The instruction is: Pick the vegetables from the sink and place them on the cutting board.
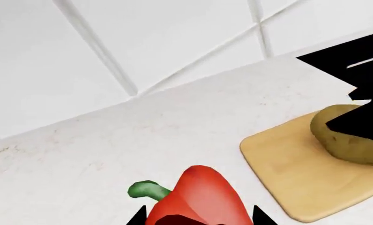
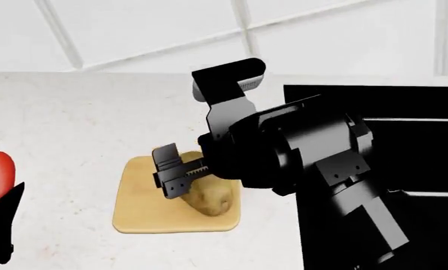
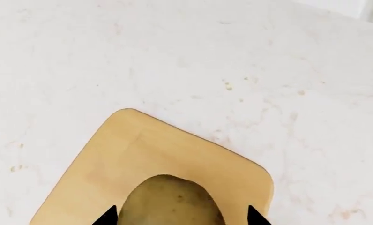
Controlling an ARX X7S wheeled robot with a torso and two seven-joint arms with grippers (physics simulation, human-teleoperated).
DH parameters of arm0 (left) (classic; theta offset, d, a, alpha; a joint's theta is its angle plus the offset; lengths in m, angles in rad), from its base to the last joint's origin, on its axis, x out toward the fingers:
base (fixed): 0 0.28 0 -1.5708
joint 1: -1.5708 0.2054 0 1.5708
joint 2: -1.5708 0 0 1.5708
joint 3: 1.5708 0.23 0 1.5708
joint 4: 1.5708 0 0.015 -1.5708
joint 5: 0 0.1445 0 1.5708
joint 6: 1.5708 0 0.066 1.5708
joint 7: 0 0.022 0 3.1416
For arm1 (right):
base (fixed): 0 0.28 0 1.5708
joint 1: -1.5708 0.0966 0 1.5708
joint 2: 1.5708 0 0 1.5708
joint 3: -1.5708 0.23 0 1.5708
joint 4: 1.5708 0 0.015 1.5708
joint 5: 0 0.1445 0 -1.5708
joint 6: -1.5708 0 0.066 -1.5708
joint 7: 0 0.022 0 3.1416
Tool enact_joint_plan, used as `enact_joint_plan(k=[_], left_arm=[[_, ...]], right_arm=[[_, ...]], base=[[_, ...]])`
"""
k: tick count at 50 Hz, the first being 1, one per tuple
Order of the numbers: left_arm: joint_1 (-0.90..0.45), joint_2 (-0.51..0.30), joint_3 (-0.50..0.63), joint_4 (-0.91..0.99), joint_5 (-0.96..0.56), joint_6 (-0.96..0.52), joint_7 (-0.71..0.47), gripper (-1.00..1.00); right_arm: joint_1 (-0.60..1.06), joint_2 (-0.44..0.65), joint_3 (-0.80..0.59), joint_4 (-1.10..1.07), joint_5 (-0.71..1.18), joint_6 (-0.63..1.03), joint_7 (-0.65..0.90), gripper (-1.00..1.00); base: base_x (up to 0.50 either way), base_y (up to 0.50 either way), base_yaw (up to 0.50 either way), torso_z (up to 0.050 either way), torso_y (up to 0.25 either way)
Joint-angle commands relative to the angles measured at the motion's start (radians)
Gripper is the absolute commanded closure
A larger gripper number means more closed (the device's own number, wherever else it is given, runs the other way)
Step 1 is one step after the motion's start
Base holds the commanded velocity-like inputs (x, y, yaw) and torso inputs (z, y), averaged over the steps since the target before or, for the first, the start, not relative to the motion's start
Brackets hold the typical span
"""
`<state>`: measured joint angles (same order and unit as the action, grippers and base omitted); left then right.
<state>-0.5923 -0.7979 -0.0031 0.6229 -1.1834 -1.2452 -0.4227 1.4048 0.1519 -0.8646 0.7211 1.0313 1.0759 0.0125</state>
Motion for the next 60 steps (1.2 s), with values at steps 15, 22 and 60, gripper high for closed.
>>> enact_joint_plan(k=[15,22,60], left_arm=[[-0.324,0.192,0.301,-0.166,0.045,-0.096,0.029,1.0],[-0.405,0.251,0.434,-0.289,0.148,-0.069,0.095,1.0],[-0.497,0.402,0.733,-0.628,0.366,0.087,0.273,1.0]], right_arm=[[0.11,0.246,0.382,-0.518,0.262,0.05,0.399,-1.0],[0.069,0.327,0.484,-0.662,0.401,0.098,0.53,-1.0],[0.054,0.432,0.562,-0.774,0.624,0.157,0.7,-1.0]], base=[[0.0,0.0,0.0,0.0,0.0],[0.0,0.0,0.0,0.0,0.0],[0.0,0.0,0.0,0.0,0.0]])
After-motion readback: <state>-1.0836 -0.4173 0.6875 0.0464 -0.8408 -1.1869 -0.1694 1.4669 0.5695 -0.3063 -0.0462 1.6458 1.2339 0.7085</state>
